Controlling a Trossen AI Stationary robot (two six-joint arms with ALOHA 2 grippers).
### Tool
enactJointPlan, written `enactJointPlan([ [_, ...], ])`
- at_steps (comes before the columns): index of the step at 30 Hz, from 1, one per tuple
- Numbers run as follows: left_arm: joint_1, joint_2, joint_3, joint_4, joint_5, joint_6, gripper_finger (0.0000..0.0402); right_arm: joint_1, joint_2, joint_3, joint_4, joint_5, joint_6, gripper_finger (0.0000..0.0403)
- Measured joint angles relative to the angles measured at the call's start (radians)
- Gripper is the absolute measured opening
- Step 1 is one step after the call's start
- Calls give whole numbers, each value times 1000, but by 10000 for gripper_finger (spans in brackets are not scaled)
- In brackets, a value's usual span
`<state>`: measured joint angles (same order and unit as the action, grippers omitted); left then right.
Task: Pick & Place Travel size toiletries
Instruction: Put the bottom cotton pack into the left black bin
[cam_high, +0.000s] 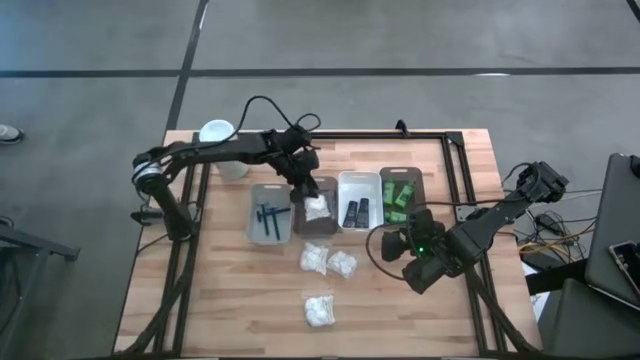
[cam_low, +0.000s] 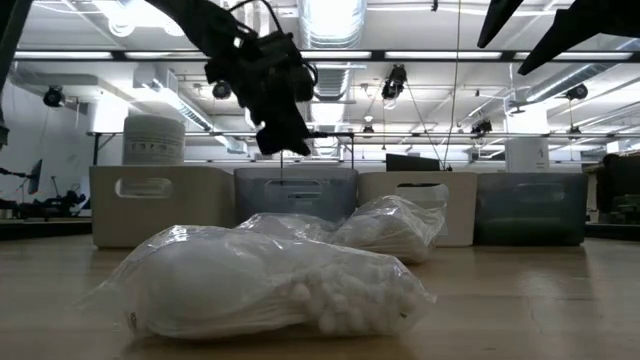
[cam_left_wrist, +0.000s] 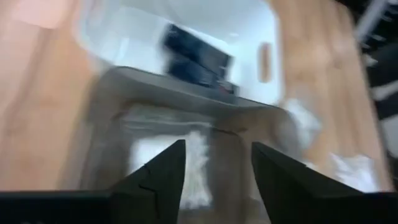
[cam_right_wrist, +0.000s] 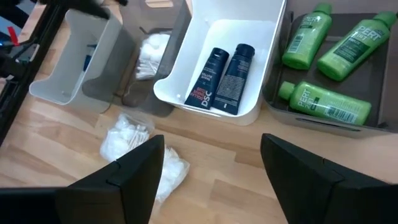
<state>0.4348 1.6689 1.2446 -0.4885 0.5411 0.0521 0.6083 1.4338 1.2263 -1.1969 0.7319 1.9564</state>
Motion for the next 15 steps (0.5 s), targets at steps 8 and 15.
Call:
enactJointPlan([
  [8, -247, -88, -5, -138, 39, -5, 196, 0, 0, 0, 1, -45, -29, 283],
  [15, -605, -74, -9, -141, -281, 216, 184, 0, 0, 0, 8, -90, -66, 297],
])
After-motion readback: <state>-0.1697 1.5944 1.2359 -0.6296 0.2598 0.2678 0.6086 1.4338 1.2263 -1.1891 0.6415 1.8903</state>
